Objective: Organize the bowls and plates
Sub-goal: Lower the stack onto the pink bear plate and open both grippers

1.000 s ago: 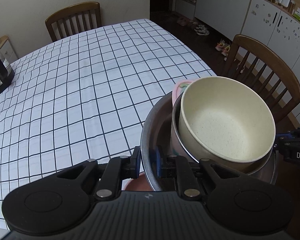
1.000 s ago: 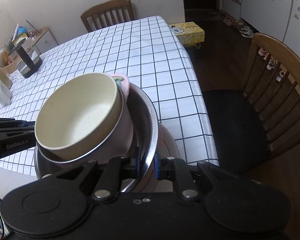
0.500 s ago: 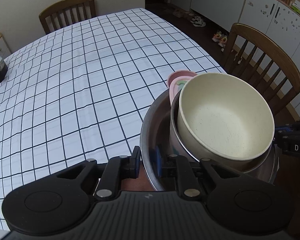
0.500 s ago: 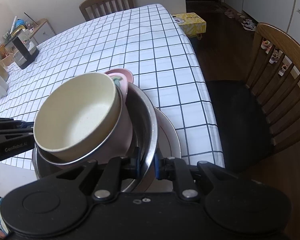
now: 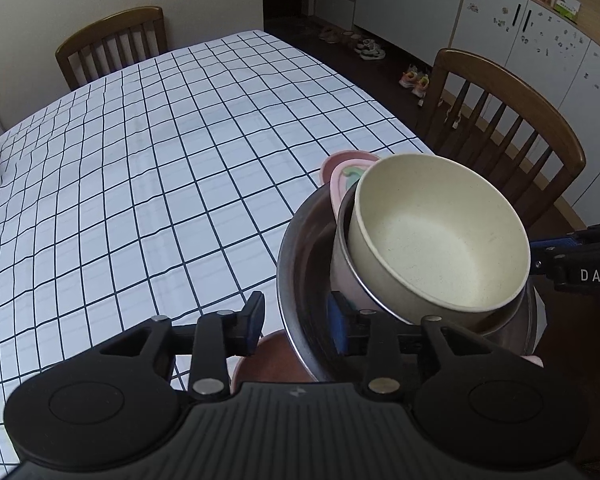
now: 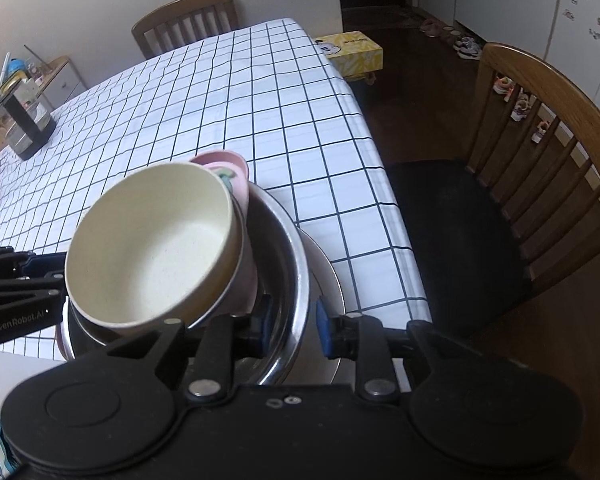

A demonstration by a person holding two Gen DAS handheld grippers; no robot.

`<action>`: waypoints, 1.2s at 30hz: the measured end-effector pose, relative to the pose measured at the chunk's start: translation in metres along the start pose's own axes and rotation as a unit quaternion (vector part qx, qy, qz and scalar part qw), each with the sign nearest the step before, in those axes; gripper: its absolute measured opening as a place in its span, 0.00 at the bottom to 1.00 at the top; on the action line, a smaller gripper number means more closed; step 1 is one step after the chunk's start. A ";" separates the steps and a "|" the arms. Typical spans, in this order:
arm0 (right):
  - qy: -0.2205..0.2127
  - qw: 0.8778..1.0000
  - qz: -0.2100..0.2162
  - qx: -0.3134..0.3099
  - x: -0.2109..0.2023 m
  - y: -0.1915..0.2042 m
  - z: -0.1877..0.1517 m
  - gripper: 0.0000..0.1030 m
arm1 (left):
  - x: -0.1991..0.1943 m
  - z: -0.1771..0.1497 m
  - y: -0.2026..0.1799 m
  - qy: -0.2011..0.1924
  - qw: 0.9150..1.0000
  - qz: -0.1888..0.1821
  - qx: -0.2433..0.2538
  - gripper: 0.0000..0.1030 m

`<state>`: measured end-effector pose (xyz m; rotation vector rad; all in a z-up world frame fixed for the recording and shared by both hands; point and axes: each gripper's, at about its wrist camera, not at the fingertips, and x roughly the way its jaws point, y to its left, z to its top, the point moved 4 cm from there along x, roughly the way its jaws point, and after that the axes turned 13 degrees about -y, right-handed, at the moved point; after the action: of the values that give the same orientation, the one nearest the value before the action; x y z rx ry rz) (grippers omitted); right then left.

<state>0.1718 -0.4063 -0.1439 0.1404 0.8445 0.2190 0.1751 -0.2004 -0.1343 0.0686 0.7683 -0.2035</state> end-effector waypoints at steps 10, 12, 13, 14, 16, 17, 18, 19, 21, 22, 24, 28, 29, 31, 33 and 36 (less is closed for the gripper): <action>-0.039 0.999 -0.017 0.010 -0.027 0.006 0.006 0.42 | -0.028 0.004 0.010 -0.036 0.999 -0.011 0.005 0.56; -0.047 0.999 -0.015 0.013 -0.036 0.008 0.007 0.47 | -0.035 0.006 0.011 -0.044 0.999 -0.015 0.010 0.56; -0.053 0.998 -0.014 0.015 -0.041 0.009 0.007 0.51 | -0.039 0.007 0.011 -0.049 0.999 -0.016 0.014 0.56; -0.060 0.998 -0.014 0.015 -0.046 0.011 0.008 0.54 | -0.043 0.007 0.011 -0.055 0.998 -0.017 0.019 0.56; -0.073 0.997 -0.012 0.011 -0.056 0.017 0.008 0.58 | -0.052 0.008 0.011 -0.066 0.997 -0.023 0.027 0.58; -0.079 0.997 -0.011 0.009 -0.061 0.021 0.008 0.61 | -0.057 0.009 0.011 -0.071 0.997 -0.027 0.027 0.60; -0.084 0.996 -0.010 0.008 -0.066 0.025 0.008 0.62 | -0.062 0.009 0.012 -0.077 0.996 -0.029 0.026 0.61; -0.090 0.996 -0.008 0.007 -0.070 0.028 0.008 0.63 | -0.068 0.009 0.013 -0.083 0.996 -0.030 0.026 0.62; -0.101 0.995 -0.004 0.001 -0.078 0.037 0.007 0.66 | -0.078 0.009 0.015 -0.096 0.994 -0.032 0.029 0.62; -0.107 0.994 -0.004 -0.002 -0.082 0.042 0.006 0.69 | -0.083 0.009 0.017 -0.101 0.994 -0.032 0.030 0.62; -0.117 0.993 0.000 -0.007 -0.090 0.051 0.004 0.73 | -0.093 0.009 0.020 -0.111 0.993 -0.034 0.030 0.62; -0.136 0.991 0.006 -0.017 -0.105 0.067 -0.001 0.80 | -0.110 0.007 0.028 -0.123 0.991 -0.035 0.026 0.64; -0.141 0.990 0.007 -0.019 -0.108 0.071 -0.002 0.82 | -0.114 0.006 0.030 -0.125 0.991 -0.037 0.024 0.67; -0.150 0.988 0.004 -0.019 -0.114 0.079 -0.006 0.85 | -0.123 0.005 0.034 -0.131 0.990 -0.041 0.021 0.70; -0.160 0.987 0.003 -0.018 -0.120 0.086 -0.008 0.88 | -0.131 0.003 0.036 -0.135 0.990 -0.043 0.023 0.72; -0.177 0.984 -0.001 -0.019 -0.127 0.097 -0.013 0.94 | -0.142 0.001 0.042 -0.144 0.988 -0.053 0.016 0.77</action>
<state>0.0671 -0.3436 -0.0403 0.1372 0.4873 0.2007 0.0846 -0.1369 -0.0355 0.0277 0.4811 -0.3195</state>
